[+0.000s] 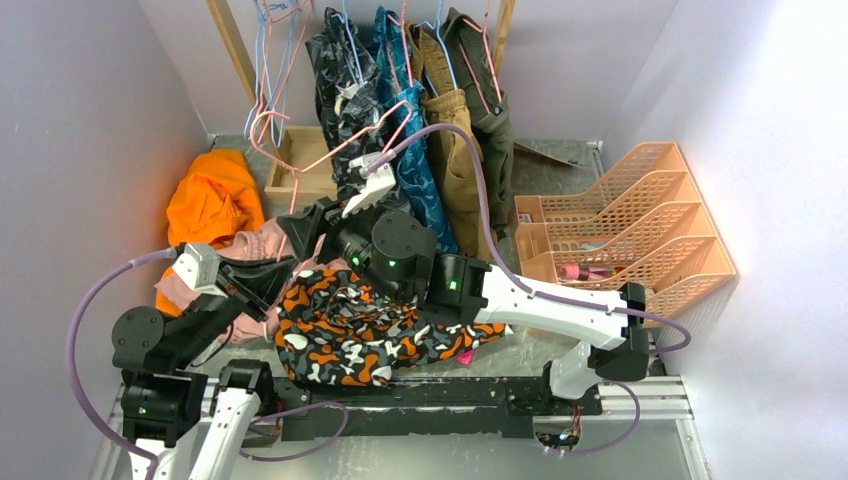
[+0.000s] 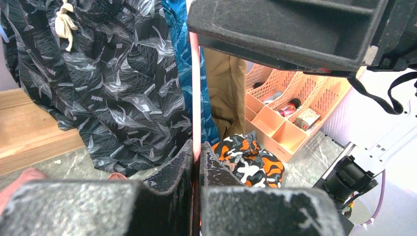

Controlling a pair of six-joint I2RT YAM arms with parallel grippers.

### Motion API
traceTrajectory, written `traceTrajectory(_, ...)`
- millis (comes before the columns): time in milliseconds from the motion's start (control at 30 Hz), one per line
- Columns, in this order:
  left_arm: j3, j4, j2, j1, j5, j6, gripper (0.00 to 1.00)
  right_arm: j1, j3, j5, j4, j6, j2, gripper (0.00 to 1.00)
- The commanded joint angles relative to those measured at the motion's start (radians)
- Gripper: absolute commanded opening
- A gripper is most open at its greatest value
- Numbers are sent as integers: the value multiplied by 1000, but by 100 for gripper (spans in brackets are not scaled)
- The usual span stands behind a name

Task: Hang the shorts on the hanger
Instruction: Hang the shorts on the hanger.

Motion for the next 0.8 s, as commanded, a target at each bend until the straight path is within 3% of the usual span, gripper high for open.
traceTrajectory(0, 44, -12, -19, -6, -4, -9, 7, 3, 5, 3, 75, 16, 4, 50)
traceTrajectory(167, 77, -29, -24, -6, -3, -8, 7, 4, 42, -20, 73, 18, 27, 42)
traceTrajectory(467, 66, -45, -51, -6, 4, -2, 7, 4, 38, -75, 100, -3, 39, 5)
traceTrajectory(533, 63, -52, -54, -5, 2, 1, 11, 3, 24, -94, 121, -14, 30, 0)
traceTrajectory(567, 64, -55, -55, -6, 1, 1, 18, 2, 17, -102, 126, -20, 23, 0)
traceTrajectory(667, 77, -67, -56, -6, -7, 3, 52, 4, -17, -128, 140, -51, -18, 0)
traceTrajectory(733, 98, -86, -62, -6, -33, 6, 88, 3, -49, -157, 125, -75, -56, 0)
traceTrajectory(767, 112, -99, -66, -7, -44, 10, 96, 2, -61, -178, 98, -94, -79, 0)
